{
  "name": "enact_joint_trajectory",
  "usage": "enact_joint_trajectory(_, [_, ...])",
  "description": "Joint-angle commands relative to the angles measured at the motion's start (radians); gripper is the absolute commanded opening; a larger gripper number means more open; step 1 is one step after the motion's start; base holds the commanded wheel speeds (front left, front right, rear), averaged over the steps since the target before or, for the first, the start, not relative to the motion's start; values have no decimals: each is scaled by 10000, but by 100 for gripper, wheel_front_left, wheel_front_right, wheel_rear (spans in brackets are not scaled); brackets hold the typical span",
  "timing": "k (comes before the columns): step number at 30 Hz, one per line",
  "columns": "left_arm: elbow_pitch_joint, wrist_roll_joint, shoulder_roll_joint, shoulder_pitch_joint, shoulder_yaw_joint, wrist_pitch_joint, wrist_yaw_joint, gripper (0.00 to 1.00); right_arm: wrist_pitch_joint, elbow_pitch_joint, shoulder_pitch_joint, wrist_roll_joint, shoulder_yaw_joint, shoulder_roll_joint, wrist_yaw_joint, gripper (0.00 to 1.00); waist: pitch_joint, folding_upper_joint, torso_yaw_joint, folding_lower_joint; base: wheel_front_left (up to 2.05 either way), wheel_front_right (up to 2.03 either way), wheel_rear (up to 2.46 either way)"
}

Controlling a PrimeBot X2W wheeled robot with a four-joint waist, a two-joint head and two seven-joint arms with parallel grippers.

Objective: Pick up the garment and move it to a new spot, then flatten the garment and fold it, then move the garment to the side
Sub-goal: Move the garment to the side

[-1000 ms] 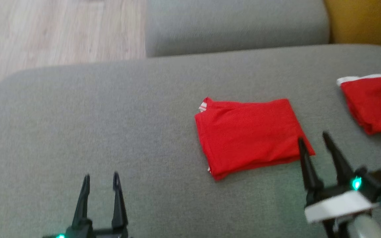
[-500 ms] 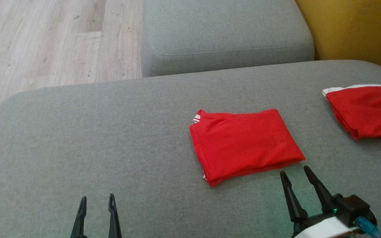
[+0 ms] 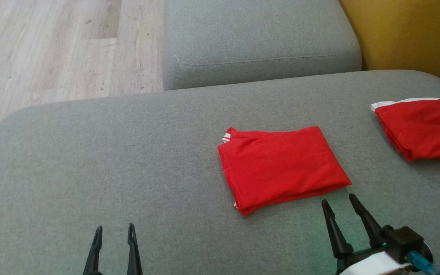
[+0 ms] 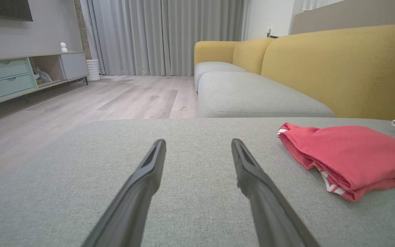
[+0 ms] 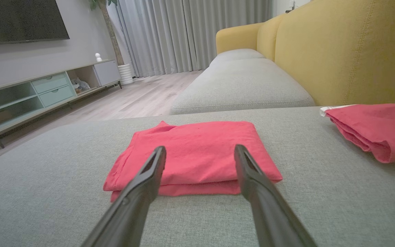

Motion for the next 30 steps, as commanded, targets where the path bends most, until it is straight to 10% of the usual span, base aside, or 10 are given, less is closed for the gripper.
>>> enact_joint_trajectory(1, [-358,132,-96,-211,367,-65,-4,100,-108,-255,-281,-85,159,-87,-7,100,4,-1,-8,0,0,0,0])
enact_joint_trajectory(21, [-826,354,-98,-526,18,-65,36,100,1,1434,-1550,1041,754,-527,-7,100,927,-1,103,0,0,0,0])
enact_joint_trajectory(30, [-1035,783,-98,-1288,-431,-65,-9,100,2737,2555,-4577,3348,1789,-2015,-7,100,2084,-1,278,0,0,0,0])
